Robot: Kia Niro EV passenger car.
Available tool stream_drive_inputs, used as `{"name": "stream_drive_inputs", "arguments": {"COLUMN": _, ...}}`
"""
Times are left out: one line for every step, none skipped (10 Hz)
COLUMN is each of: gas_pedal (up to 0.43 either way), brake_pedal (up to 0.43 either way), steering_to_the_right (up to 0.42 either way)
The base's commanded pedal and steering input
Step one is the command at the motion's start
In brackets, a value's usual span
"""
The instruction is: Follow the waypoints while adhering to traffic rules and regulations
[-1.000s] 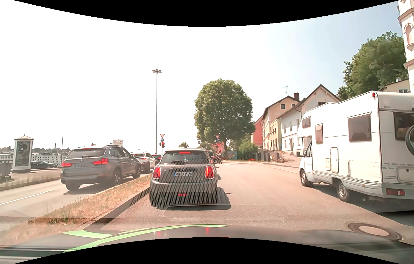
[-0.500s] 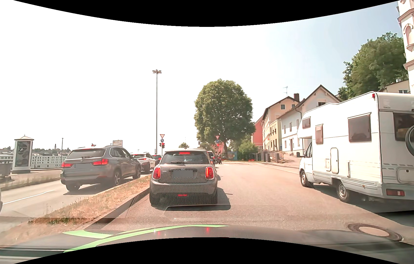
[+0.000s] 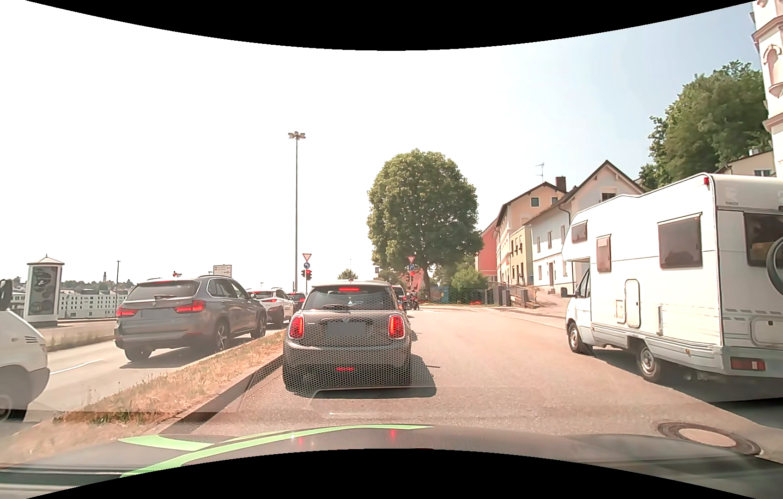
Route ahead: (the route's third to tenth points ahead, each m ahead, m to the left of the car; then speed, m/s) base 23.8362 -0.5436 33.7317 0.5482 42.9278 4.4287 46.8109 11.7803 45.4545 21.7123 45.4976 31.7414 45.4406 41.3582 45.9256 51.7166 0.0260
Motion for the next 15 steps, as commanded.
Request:
{"name": "stream_drive_inputs", "arguments": {"gas_pedal": 0.000, "brake_pedal": 0.305, "steering_to_the_right": -0.006}}
{"name": "stream_drive_inputs", "arguments": {"gas_pedal": 0.000, "brake_pedal": 0.305, "steering_to_the_right": -0.006}}
{"name": "stream_drive_inputs", "arguments": {"gas_pedal": 0.000, "brake_pedal": 0.311, "steering_to_the_right": -0.006}}
{"name": "stream_drive_inputs", "arguments": {"gas_pedal": 0.000, "brake_pedal": 0.311, "steering_to_the_right": -0.006}}
{"name": "stream_drive_inputs", "arguments": {"gas_pedal": 0.000, "brake_pedal": 0.311, "steering_to_the_right": -0.006}}
{"name": "stream_drive_inputs", "arguments": {"gas_pedal": 0.000, "brake_pedal": 0.311, "steering_to_the_right": -0.006}}
{"name": "stream_drive_inputs", "arguments": {"gas_pedal": 0.000, "brake_pedal": 0.311, "steering_to_the_right": -0.006}}
{"name": "stream_drive_inputs", "arguments": {"gas_pedal": 0.000, "brake_pedal": 0.311, "steering_to_the_right": -0.006}}
{"name": "stream_drive_inputs", "arguments": {"gas_pedal": 0.000, "brake_pedal": 0.311, "steering_to_the_right": -0.006}}
{"name": "stream_drive_inputs", "arguments": {"gas_pedal": 0.000, "brake_pedal": 0.311, "steering_to_the_right": -0.006}}
{"name": "stream_drive_inputs", "arguments": {"gas_pedal": 0.000, "brake_pedal": 0.311, "steering_to_the_right": -0.006}}
{"name": "stream_drive_inputs", "arguments": {"gas_pedal": 0.000, "brake_pedal": 0.311, "steering_to_the_right": -0.006}}
{"name": "stream_drive_inputs", "arguments": {"gas_pedal": 0.000, "brake_pedal": 0.311, "steering_to_the_right": -0.006}}
{"name": "stream_drive_inputs", "arguments": {"gas_pedal": 0.000, "brake_pedal": 0.311, "steering_to_the_right": -0.006}}
{"name": "stream_drive_inputs", "arguments": {"gas_pedal": 0.000, "brake_pedal": 0.311, "steering_to_the_right": -0.006}}
